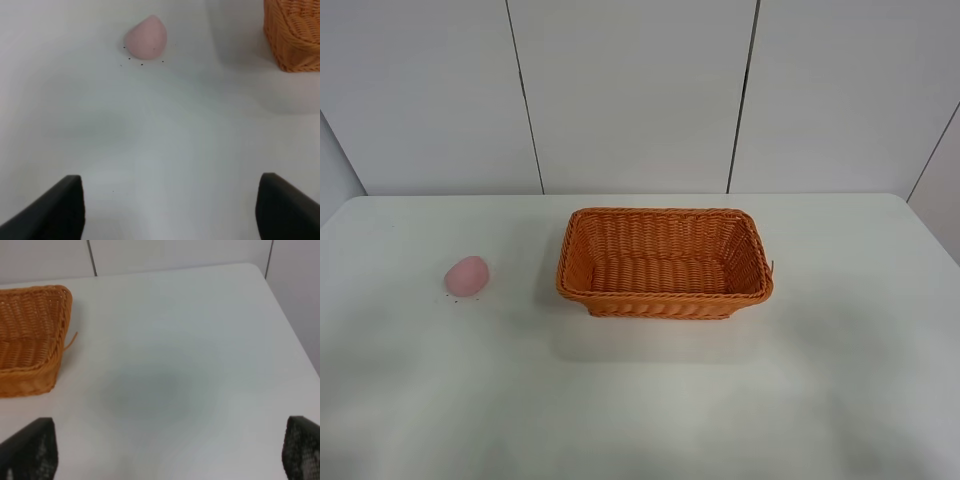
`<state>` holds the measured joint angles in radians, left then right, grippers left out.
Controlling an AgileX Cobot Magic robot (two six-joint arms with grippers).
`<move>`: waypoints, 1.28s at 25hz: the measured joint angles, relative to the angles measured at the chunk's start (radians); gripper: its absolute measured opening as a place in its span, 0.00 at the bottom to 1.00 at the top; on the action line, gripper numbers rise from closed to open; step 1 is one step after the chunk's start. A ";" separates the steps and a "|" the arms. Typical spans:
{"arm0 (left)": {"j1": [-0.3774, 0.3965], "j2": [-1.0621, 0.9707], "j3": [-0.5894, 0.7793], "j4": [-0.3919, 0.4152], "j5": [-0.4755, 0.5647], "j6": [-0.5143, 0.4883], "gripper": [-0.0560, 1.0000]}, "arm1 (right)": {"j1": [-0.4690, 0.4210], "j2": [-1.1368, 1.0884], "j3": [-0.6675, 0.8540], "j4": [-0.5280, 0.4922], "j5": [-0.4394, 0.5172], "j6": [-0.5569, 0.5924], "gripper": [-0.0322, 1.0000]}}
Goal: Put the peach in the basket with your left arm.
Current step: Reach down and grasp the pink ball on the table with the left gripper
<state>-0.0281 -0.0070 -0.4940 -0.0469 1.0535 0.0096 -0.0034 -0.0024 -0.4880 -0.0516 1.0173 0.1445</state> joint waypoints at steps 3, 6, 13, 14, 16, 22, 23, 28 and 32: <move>0.000 0.000 0.000 0.000 0.000 0.000 0.82 | 0.000 0.000 0.000 0.000 0.000 0.000 0.70; 0.000 0.000 0.000 0.000 0.000 0.000 0.82 | 0.000 0.000 0.000 0.000 0.000 0.000 0.70; 0.000 0.150 -0.087 -0.005 -0.001 0.000 0.82 | 0.000 0.000 0.000 0.000 0.000 0.000 0.70; 0.000 0.212 -0.112 -0.006 -0.003 0.000 0.82 | 0.000 0.000 0.000 0.000 0.000 0.000 0.70; 0.000 0.342 -0.159 -0.013 -0.020 0.000 0.82 | 0.000 0.000 0.000 0.000 0.000 0.000 0.70; 0.000 0.825 -0.330 -0.023 -0.171 0.010 0.82 | 0.000 0.000 0.000 0.000 0.000 0.000 0.70; 0.000 0.897 -0.363 -0.023 -0.190 0.017 0.82 | 0.000 0.000 0.000 0.000 0.000 0.000 0.70; 0.000 1.320 -0.541 -0.025 -0.266 0.086 0.82 | 0.000 0.000 0.000 0.000 0.000 0.000 0.70; 0.000 1.613 -0.706 -0.026 -0.272 0.100 0.82 | 0.000 0.000 0.000 0.000 0.000 0.000 0.70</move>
<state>-0.0281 1.6062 -1.2002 -0.0728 0.7815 0.1097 -0.0034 -0.0024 -0.4880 -0.0516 1.0173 0.1445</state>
